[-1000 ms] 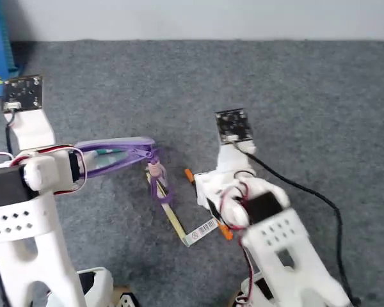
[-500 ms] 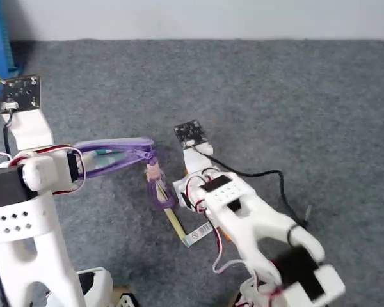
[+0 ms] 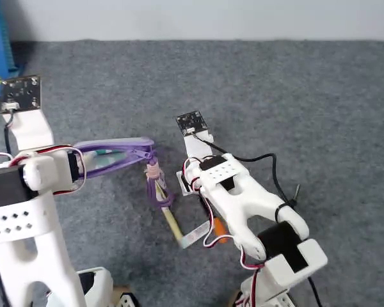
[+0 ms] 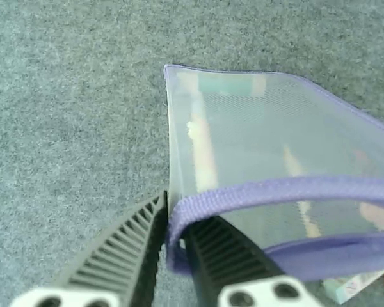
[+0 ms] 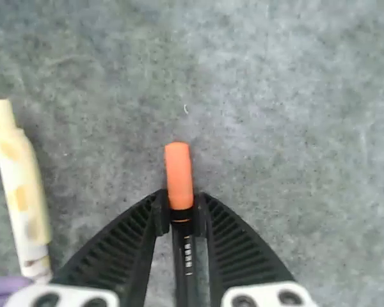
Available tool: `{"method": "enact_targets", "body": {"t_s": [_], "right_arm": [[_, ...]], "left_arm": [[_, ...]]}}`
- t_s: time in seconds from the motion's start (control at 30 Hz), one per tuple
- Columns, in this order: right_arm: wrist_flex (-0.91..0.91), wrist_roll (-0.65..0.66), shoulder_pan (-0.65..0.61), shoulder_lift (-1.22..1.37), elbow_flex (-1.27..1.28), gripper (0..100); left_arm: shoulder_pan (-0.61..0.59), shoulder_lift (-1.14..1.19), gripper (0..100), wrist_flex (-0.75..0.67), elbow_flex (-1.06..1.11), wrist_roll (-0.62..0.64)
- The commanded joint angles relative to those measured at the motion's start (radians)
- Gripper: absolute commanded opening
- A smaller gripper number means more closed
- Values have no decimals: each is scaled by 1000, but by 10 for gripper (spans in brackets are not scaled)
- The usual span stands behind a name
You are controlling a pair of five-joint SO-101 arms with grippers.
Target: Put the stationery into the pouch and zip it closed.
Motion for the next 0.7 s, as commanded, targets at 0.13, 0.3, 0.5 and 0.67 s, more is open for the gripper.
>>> {"method": "enact_targets", "body": {"t_s": [0.13,0.3,0.5,0.67], "right_arm": [[122,9,-2,-137,-37,8],[255,55,24,-390,-37,8],[366,121,13,-731,-37,8],[372,121,-56,-940,-37,7]], "left_arm": [[-9,-21,12,2,-2,-8],[-6,-21,12,2,5,-9],[-5,-21,12,-5,5,-9],[-5,-21,12,-5,5,-8]]}}
